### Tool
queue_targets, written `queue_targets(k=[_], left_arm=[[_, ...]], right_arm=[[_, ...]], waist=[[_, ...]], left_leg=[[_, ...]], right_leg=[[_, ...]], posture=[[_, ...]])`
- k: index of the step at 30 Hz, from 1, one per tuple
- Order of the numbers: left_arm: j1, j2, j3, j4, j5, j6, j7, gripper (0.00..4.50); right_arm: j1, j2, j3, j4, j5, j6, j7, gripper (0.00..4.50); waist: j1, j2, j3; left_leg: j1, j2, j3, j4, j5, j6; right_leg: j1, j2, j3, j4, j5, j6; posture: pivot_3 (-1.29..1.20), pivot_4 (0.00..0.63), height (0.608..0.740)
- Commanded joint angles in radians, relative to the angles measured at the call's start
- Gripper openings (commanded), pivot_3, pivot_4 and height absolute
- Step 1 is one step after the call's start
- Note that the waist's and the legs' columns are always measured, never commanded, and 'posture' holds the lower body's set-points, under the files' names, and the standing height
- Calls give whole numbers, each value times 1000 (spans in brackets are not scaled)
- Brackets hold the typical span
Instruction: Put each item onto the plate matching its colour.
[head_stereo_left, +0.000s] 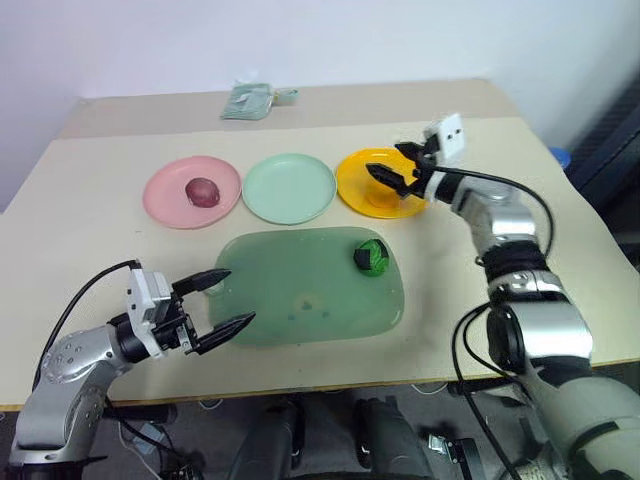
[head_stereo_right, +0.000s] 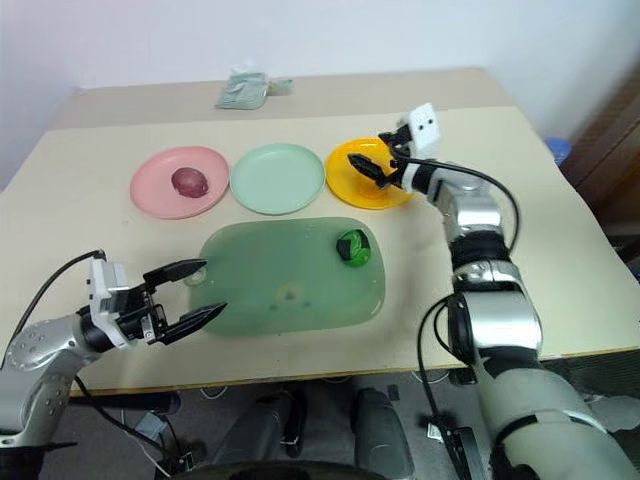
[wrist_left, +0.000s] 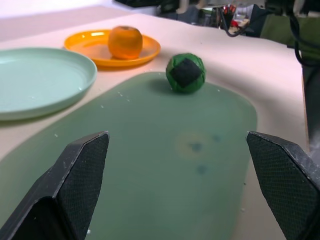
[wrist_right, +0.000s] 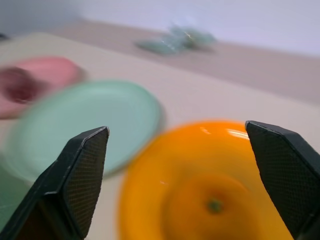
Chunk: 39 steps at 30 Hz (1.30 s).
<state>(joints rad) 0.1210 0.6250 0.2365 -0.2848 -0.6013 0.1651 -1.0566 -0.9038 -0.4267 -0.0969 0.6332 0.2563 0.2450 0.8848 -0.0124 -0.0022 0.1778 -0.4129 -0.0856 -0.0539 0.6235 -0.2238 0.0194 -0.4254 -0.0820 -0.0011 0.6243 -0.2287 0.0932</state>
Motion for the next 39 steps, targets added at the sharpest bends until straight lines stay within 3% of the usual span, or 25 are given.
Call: queue_targets(k=[1,4,9,17,26,29,32,39], left_arm=[[-25,5,-11,17,-3,-11,-25,4500],[-61,8,-33,48,-2,-10,-51,4500],[-95,14,-50,87,5,-12,-89,4500],[-117,15,-55,114,14,-21,-115,4500],[-87,20,-40,95,17,-24,-122,4500],[-70,18,-37,80,18,-24,-113,4500],[-58,16,-34,70,18,-25,-104,4500],[-24,2,-14,46,6,-17,-54,4500]], right_arm=[[114,-46,5,-320,98,194,49,4455],[283,-116,32,-572,136,356,57,4455],[422,-126,35,-753,184,499,-10,4455],[476,-84,100,-739,107,438,-106,4455],[473,-76,140,-751,109,440,-109,4455],[451,-63,144,-753,115,451,-122,3633],[443,-61,154,-755,113,458,-122,2238],[394,-14,157,-722,103,386,-137,2238]], waist=[[1,0,0],[2,0,0],[-1,0,0],[4,0,0],[2,0,0],[2,0,0],[3,0,0],[1,0,0]], left_leg=[[0,0,0,0,0,0],[0,0,0,2,0,0],[0,1,0,2,0,0],[-1,1,0,3,0,0],[-2,1,0,4,0,1],[-2,1,0,4,0,1],[-2,1,0,4,0,1],[-2,1,0,4,-1,1]], right_leg=[[0,0,0,0,0,0],[0,-1,0,1,-2,-4],[0,-1,0,2,-3,-5],[0,-1,0,1,-3,-5],[0,-1,0,1,-3,-5],[0,-1,-1,1,-3,-5],[0,-1,-1,1,-3,-5],[0,-1,-1,1,-3,-5]], posture=[[0,150,740],[0,150,740],[0,150,740],[0,150,740],[0,150,740],[0,150,740],[0,150,740],[0,150,740]])
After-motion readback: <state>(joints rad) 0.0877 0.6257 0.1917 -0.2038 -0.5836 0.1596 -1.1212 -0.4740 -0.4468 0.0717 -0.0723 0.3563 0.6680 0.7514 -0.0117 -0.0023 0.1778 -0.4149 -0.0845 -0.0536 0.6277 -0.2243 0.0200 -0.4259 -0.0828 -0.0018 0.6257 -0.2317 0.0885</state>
